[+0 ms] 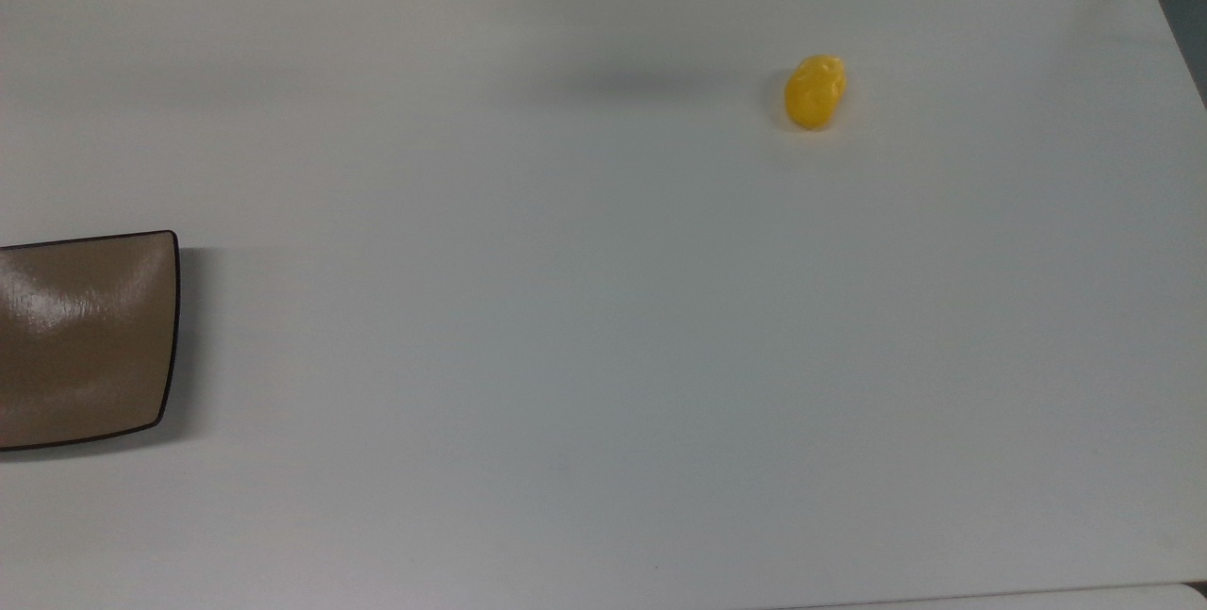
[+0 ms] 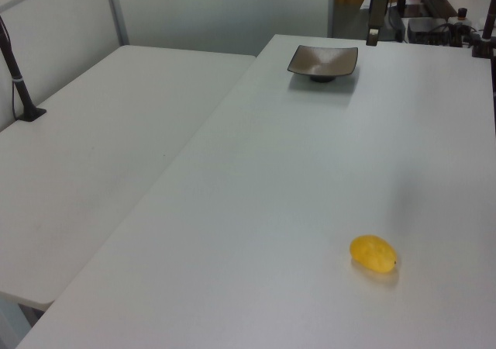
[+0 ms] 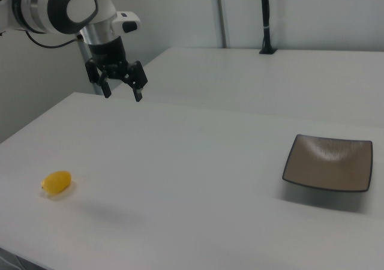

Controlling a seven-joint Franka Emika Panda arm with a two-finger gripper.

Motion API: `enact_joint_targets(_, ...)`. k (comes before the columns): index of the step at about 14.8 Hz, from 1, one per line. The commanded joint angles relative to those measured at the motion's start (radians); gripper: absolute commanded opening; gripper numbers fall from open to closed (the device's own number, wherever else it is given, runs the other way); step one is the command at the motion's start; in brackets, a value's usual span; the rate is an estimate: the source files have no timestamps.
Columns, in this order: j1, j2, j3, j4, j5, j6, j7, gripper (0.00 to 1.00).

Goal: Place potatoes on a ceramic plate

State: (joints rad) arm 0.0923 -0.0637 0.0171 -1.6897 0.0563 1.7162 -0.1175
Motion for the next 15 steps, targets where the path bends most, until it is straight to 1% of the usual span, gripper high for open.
enact_joint_targets(1,-0.010,-0.005,0.014,-0.010,0.001,-0.020,0.016,1.00)
enact_joint_targets(8,-0.005,-0.008,0.014,-0.010,0.002,-0.026,0.016,1.00)
enact_joint_targets(10,0.035,-0.010,0.003,-0.010,0.002,-0.029,0.018,1.00)
enact_joint_targets(13,0.063,-0.014,0.001,-0.012,0.002,-0.029,0.085,1.00)
enact_joint_targets(14,0.073,-0.030,0.001,-0.022,0.002,-0.029,0.161,1.00)
enact_joint_targets(15,0.089,-0.042,0.001,-0.047,0.002,-0.027,0.206,1.00)
